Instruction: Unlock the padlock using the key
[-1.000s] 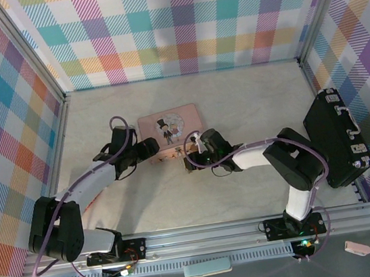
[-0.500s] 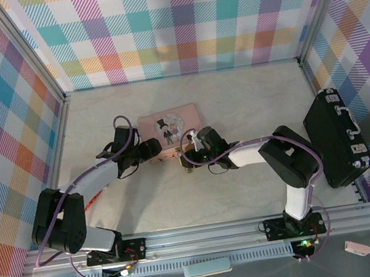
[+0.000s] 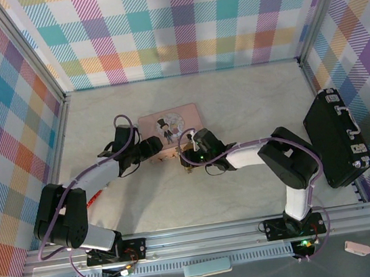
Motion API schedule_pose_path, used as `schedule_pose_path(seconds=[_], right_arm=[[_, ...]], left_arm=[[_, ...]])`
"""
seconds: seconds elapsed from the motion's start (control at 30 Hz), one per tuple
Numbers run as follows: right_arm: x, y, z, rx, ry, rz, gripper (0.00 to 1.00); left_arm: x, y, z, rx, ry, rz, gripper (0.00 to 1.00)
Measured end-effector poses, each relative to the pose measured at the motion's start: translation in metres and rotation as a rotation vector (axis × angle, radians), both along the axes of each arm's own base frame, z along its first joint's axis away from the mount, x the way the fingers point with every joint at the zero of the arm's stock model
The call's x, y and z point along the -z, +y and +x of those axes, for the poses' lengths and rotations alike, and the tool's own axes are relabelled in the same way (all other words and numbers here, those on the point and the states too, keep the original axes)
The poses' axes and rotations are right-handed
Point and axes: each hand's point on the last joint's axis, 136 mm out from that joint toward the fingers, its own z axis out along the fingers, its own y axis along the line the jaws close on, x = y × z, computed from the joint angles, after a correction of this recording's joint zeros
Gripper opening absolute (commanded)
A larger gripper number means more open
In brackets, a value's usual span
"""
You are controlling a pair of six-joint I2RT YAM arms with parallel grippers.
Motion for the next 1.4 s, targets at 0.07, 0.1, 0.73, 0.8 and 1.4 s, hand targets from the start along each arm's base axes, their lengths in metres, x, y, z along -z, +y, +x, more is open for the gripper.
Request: schedule_pose_path(seconds=[0.07, 0.1, 0.73, 0.8, 1.4], right_arm=[[0.0, -0.0004, 0.0012, 0.016, 0.003, 0.0, 0.39], [-0.0002, -0.0003, 0.0016, 0.022, 0.004, 0.0, 0.39], [-0.0017, -0.0014, 0.0042, 0.057, 0.015, 0.012, 0.35], [-0.0022, -0.0008, 0.0038, 0.053, 0.016, 0.016, 0.35], [-0.0087, -0.0056, -0.0032, -0.025, 0.013, 0.076, 0.26]], left_arm=[[0.0, 0.0, 0.0, 0.0, 0.0, 0.0, 0.74], [0.0, -0.0001, 0.0, 0.0, 0.0, 0.0, 0.74], [0.0, 0.0001, 0.0, -0.019, 0.01, -0.015, 0.73], [0.0001, 0.0002, 0.0, -0.02, 0.011, -0.015, 0.73], [0.0004, 0.0023, -0.0005, -0.046, 0.034, -0.014, 0.73]])
